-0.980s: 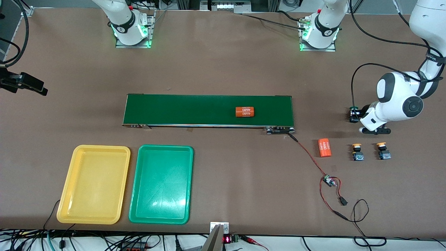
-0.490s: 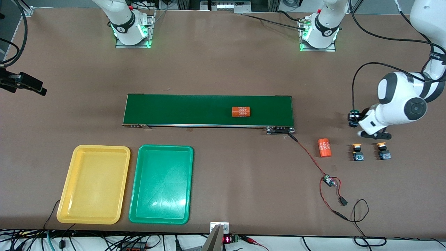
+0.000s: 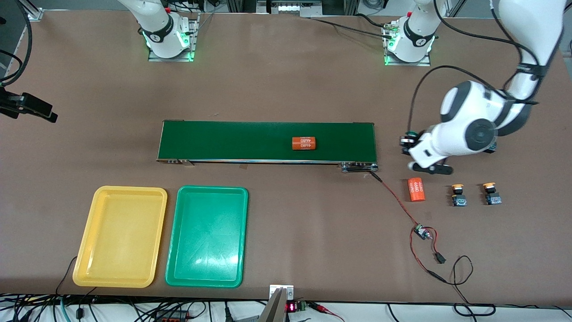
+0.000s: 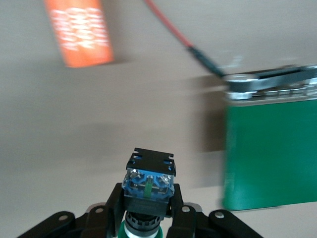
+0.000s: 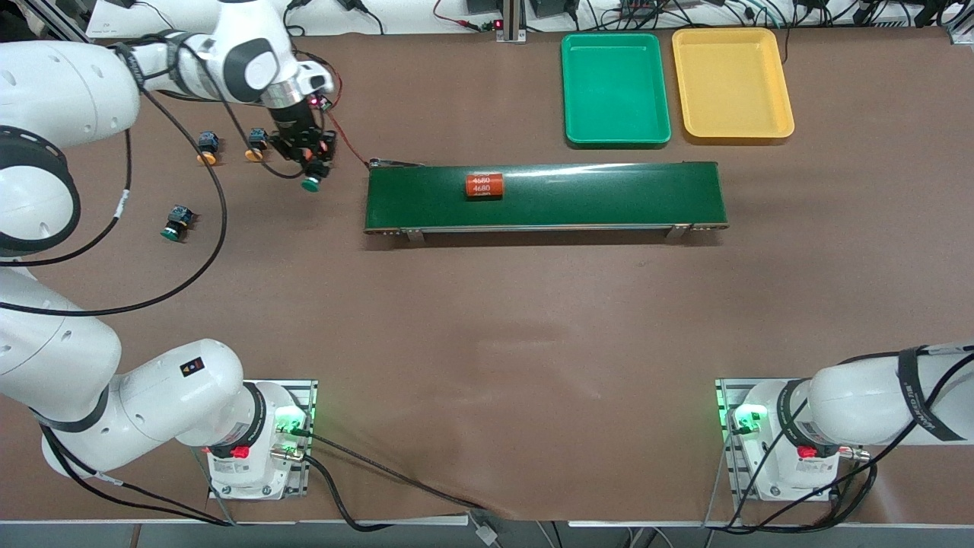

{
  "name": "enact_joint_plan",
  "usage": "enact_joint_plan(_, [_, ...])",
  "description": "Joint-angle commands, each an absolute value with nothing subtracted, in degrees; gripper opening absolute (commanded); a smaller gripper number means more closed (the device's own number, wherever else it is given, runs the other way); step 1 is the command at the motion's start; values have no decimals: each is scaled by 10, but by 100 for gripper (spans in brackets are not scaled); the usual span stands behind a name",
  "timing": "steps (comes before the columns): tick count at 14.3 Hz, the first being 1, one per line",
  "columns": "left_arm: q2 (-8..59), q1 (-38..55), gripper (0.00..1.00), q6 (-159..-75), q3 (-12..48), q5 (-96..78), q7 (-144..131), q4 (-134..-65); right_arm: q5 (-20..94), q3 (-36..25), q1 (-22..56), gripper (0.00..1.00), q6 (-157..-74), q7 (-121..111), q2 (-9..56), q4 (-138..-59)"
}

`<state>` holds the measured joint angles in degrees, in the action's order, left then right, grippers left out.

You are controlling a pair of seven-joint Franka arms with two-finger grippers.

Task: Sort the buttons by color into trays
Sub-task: 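Carry the green-based button onto the conveyor belt and release it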

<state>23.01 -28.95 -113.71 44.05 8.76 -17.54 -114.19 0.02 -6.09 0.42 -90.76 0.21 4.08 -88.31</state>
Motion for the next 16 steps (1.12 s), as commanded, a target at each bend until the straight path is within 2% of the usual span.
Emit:
enact_joint_plan(1, [259,-207,12,-1157,446,69,-279,-1108,-4,-59,1,100,-906,7,34,-886])
enact_joint_plan(4, [286,-140,12,-1227,445,69,-365,-1106,-4,-59,-1,100,-908,6,35,-886])
enact_joint_plan(6, [297,-136,13,-1239,445,73,-368,-1107,-4,-59,-1,100,-908,6,36,-886])
enact_joint_plan(8, [298,-136,20,-1238,444,76,-370,-1111,-4,-59,-5,100,-909,6,36,-886])
enact_joint_plan(9, [299,-136,28,-1238,442,76,-372,-1113,-4,-59,-8,100,-909,6,37,-886])
enact_joint_plan(10, [299,-137,51,-1234,441,76,-374,-1114,-4,-59,-10,100,-909,6,37,-886])
enact_joint_plan(11, [299,-140,100,-1231,441,76,-374,-1114,-4,-59,-11,100,-908,6,38,-886])
enact_joint_plan(14, [291,-147,100,-1228,442,76,-389,-1107,-4,-59,-11,100,-908,6,38,-886])
enact_joint_plan(16, [277,-152,100,-1176,441,76,-399,-1077,-4,-59,-11,100,-911,6,39,-886])
